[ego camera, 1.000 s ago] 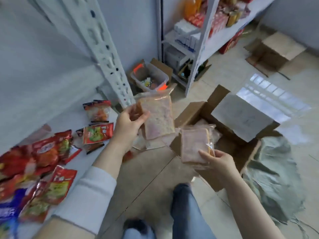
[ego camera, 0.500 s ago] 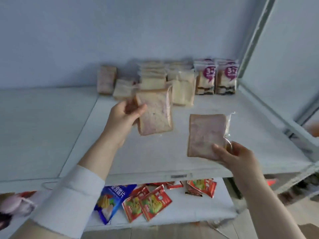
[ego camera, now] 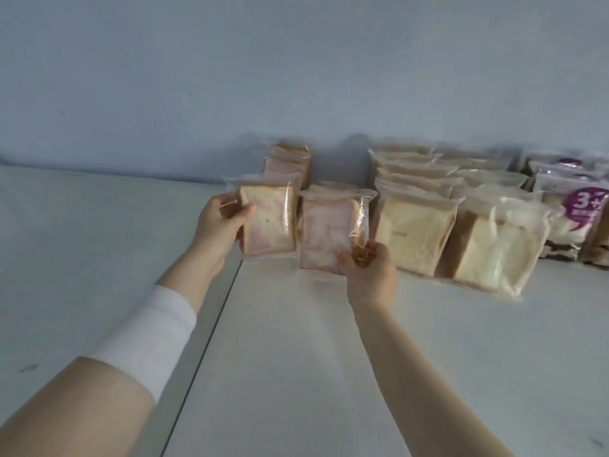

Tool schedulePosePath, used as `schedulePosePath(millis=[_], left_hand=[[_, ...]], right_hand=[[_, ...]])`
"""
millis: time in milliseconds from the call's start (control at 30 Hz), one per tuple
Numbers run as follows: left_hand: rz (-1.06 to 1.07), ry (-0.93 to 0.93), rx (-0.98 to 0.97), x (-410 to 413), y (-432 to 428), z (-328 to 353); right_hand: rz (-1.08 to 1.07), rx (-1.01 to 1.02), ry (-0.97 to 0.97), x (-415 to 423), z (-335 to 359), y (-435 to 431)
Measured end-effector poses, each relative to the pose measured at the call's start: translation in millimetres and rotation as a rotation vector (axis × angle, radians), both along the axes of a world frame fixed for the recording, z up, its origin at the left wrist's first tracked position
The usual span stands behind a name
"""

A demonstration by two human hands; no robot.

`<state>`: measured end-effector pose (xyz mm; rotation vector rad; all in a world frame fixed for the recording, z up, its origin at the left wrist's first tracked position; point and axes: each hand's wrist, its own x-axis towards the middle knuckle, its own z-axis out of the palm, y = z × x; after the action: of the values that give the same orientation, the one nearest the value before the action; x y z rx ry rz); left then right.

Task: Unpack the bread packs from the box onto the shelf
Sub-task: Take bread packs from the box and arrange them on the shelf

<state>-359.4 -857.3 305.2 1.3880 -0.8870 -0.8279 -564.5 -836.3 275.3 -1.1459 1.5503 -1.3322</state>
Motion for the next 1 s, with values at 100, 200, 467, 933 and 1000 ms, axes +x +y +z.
schedulePosePath(millis=[100,200,467,933,1000], left_hand=[[0.010,-0.039,0.048,8,-26,-14],[-0.028,-0.086,0.048,13,-44,-27],[-0.103,-0.259,0.141,20,-53,-24],[-0.736,-1.303,-0.593,-256,111,21],[-0.858,-1.370,-0.599,-329,147,11]], right_hand=[[-0.041,0.049,0.092,19,-8,-13],[-0.133,0.053,0.226,30,-14,-16],[-0.305,0.071,0.466,47,1,-3],[-0.475,0.234,1.082,-167,16,181],[-0.546,0.346,1.115,-228,11,230]])
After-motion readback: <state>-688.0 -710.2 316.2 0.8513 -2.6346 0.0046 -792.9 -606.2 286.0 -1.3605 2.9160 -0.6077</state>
